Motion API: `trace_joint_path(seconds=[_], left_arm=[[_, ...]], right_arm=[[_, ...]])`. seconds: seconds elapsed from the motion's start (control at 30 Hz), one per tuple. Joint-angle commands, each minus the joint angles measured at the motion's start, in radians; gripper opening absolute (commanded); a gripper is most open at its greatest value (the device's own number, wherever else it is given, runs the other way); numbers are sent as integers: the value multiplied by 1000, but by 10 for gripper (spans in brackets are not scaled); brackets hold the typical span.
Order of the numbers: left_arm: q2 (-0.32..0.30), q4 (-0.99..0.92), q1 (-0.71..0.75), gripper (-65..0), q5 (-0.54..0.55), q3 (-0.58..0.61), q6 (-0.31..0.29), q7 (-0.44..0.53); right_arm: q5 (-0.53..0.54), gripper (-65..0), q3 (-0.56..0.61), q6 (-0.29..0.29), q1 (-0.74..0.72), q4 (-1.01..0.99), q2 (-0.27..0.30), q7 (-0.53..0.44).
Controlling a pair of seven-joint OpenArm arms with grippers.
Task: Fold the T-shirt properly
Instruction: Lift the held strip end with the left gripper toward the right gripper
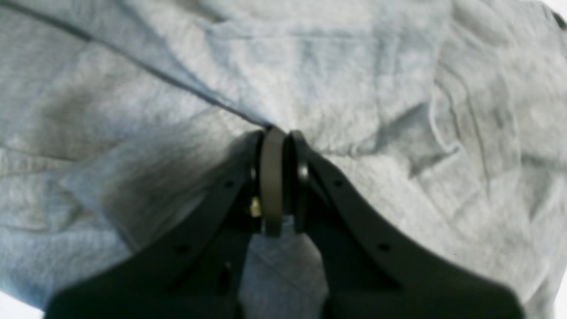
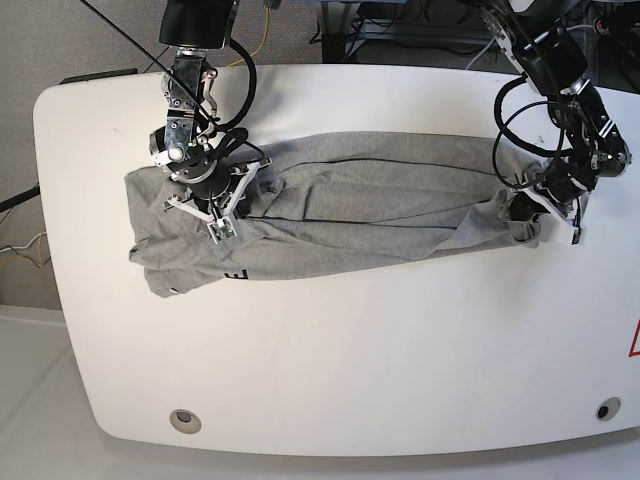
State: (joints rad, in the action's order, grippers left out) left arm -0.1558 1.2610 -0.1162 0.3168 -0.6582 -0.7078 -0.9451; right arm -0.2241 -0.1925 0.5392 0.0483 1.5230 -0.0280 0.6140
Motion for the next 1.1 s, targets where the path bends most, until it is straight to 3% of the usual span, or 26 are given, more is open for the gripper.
trace_joint_path(seconds=[0.0, 0.6, 0.9, 1.07], left_arm=[[2, 47, -26, -633, -31, -1, 10, -38], [170, 53, -115, -633, -35, 18, 10, -84], [212, 127, -112, -633, -31, 62, 10, -85], [213, 202, -113, -633, -32, 62, 10, -145]], right_arm=[[-41, -650, 1, 20, 18, -25, -3, 134], [-41, -650, 1, 20, 25, -25, -5, 134], [-41, -650, 1, 20, 25, -25, -2, 134], [-41, -650, 1, 20, 25, -25, -2, 134]])
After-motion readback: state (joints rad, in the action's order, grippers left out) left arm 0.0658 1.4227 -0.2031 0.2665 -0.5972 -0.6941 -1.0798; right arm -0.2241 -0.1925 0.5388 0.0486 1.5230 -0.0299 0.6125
